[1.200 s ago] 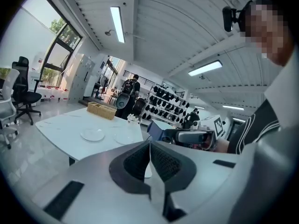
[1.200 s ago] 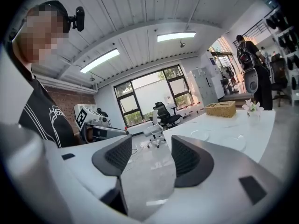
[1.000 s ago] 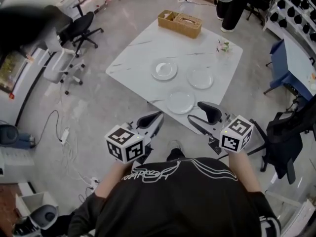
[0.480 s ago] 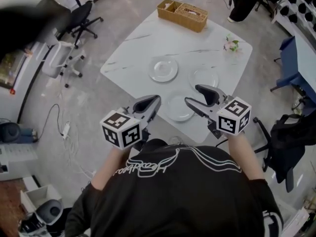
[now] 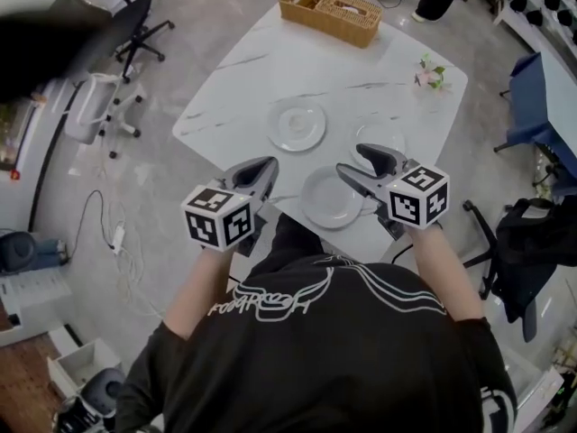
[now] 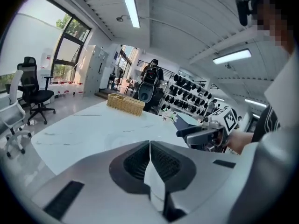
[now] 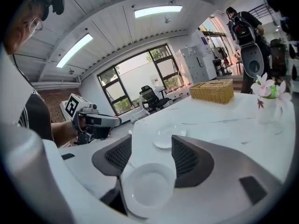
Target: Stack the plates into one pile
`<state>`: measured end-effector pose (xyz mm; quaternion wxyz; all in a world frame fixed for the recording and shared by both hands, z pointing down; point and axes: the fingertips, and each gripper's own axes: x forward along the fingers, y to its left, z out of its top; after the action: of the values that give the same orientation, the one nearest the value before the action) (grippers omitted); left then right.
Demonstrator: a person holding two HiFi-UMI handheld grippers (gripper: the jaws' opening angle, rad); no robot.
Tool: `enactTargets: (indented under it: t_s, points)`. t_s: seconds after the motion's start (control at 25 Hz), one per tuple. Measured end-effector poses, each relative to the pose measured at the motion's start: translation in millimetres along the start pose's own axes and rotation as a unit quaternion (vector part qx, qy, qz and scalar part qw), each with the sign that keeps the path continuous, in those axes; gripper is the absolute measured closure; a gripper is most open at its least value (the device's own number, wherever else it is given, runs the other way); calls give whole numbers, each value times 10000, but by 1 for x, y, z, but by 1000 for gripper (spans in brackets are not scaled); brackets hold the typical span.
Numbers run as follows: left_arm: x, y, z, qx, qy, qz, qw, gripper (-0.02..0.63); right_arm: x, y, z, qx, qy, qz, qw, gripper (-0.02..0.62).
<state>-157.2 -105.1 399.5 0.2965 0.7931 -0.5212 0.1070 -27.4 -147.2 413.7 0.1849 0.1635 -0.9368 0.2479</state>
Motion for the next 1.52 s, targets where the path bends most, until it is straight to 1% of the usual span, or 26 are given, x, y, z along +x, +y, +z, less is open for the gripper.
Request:
enactTargets:
  t_s: [0.12, 0.32, 0.52, 0.64, 1.0, 1.24, 1.32, 1.52]
  points:
    - [18, 26, 0, 217, 226, 99, 9995, 578, 19, -15, 0, 75, 115, -93, 9999, 327]
    - [50, 65, -8, 458, 653, 207, 9966, 578, 52, -31, -7, 177, 441, -88, 9988, 327]
    - [78, 100, -13, 737, 1045, 263, 9914, 578, 79, -52, -10, 208, 653, -325, 9971, 327]
    - [91, 115, -18, 812, 1237, 273, 9886, 578, 92, -61, -13, 208, 832, -427, 9954, 327]
    - [125, 145, -34, 1090, 1711, 264, 9788, 578, 126, -85, -15, 135, 1280, -667, 9894, 327]
    - [135, 153, -43, 1115, 1919, 223, 9748, 578, 138, -95, -19, 178, 1483, -809, 9855, 327]
    - [137, 153, -45, 1104, 1943, 204, 9745, 579, 139, -97, -24, 227, 1557, -849, 9839, 327]
    - [138, 155, -45, 944, 1880, 181, 9775, 578, 144, -98, -29, 334, 1653, -889, 9817, 327]
